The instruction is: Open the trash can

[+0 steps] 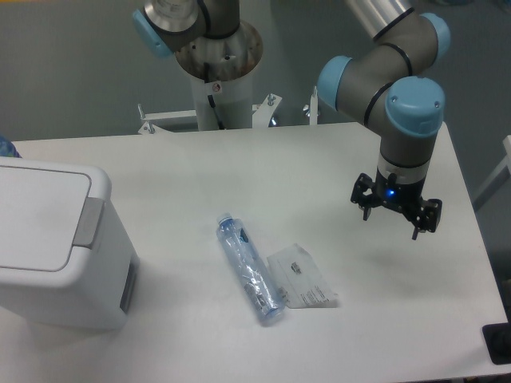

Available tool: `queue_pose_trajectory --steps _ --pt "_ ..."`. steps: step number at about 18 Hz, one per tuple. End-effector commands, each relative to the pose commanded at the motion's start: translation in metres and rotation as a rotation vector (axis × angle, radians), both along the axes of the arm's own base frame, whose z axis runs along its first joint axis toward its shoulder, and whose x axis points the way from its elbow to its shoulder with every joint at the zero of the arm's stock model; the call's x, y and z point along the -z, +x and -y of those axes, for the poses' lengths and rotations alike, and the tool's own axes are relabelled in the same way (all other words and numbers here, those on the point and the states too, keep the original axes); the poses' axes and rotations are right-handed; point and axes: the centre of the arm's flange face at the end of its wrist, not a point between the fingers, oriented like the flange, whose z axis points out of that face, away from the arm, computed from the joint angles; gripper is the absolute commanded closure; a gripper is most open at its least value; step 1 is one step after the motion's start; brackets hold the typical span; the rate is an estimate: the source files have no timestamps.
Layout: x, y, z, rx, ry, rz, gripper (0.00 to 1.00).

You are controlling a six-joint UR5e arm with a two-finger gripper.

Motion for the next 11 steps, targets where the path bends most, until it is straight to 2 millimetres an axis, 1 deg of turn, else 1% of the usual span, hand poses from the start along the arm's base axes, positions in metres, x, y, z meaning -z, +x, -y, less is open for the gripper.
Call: queue_pose_trajectory --steps 2,5,7,10,11 --pt "0.0015 0.0 0.0 -0.001 0.0 0.002 0.0" --pt "-0.0014 0.0013 -0.0006 0.0 0.003 -0.002 0.0" --pt "-0.0001 0.0042 -0.0045 0.006 0.002 -0.002 0.0" --pt "0.0041 0.0081 -0.0008 -0.064 0.021 0.02 0.0" --pt "0.0004 0.0097 -0.0016 -0.098 0.038 0.014 0.0"
